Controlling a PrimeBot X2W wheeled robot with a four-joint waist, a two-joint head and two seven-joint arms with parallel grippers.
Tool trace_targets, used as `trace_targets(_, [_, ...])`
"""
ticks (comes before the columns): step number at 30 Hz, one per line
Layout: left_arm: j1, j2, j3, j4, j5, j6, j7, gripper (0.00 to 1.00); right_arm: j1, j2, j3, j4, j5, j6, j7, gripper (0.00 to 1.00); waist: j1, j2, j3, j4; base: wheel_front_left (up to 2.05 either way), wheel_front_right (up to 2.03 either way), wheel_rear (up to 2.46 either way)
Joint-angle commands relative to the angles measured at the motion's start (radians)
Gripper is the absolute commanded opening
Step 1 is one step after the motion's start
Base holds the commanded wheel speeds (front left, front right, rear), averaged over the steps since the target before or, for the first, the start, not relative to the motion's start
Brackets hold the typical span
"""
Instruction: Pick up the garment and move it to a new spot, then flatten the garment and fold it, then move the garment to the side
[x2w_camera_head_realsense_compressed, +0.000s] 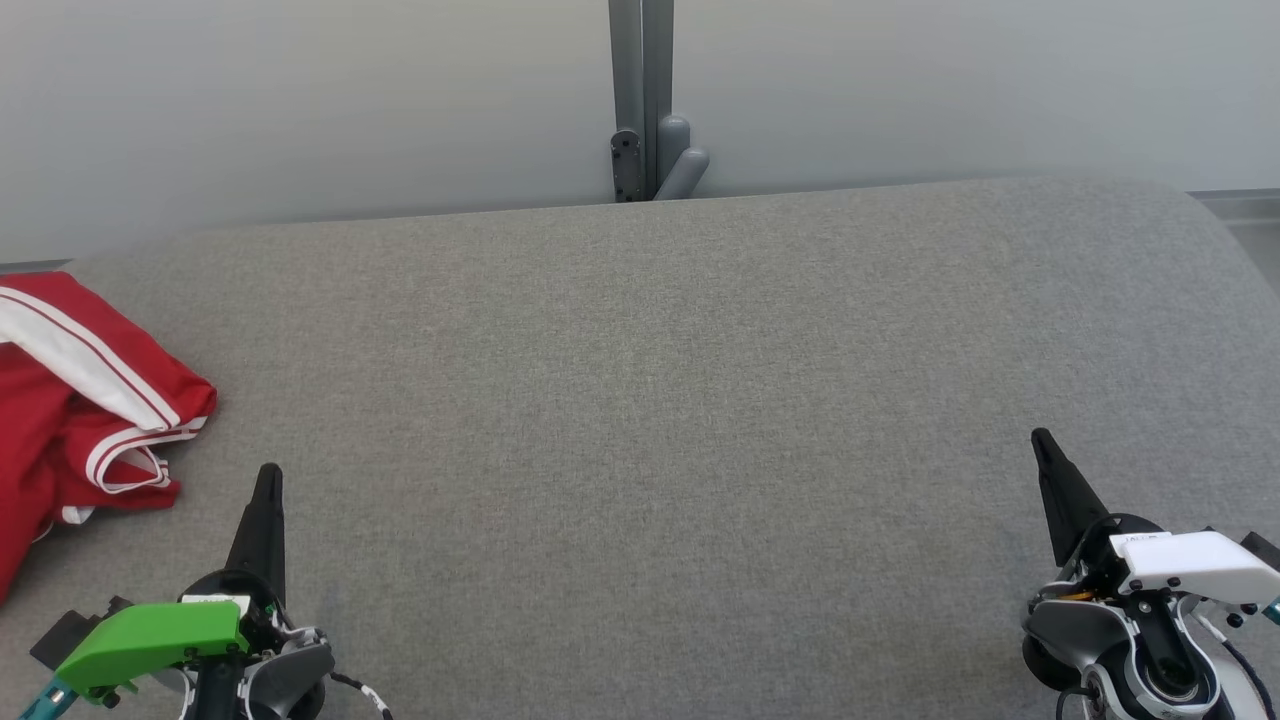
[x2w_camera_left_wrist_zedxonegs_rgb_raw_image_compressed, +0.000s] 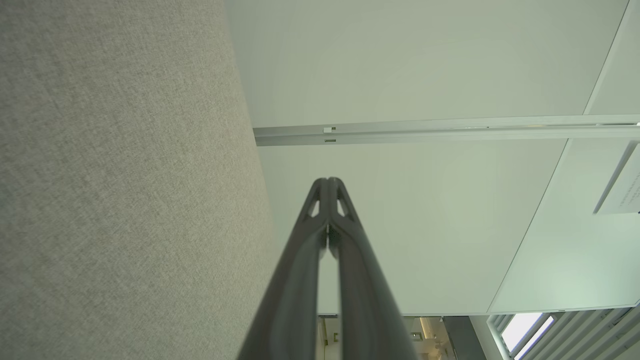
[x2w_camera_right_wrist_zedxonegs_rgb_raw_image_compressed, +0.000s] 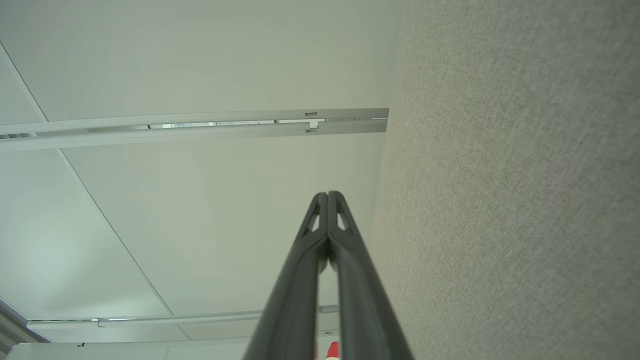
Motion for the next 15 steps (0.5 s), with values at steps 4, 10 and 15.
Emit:
trace_targets(4, [-0.01,0.005,0.004,-0.001,0.001,-0.006,0.001,0.0,0.009,-0.005,-0.003,-0.004,0.006,0.0,0.004,0.0,0.0,0.0081,0.0,0.0,0.0,0.0,0.0])
trace_targets(10, [-0.01,0.005,0.004,-0.001,0.001,-0.006,0.001,0.0,0.009,-0.005,-0.003,-0.004,0.006,0.0,0.004,0.0,0.0,0.0081,0.0,0.0,0.0,0.0,0.0])
trace_targets(15, [-0.01,0.005,0.004,-0.001,0.001,-0.006,0.001,0.0,0.009,-0.005,-0.003,-0.004,0.006,0.0,0.004,0.0,0.0,0.0081,0.0,0.0,0.0,0.0,0.0])
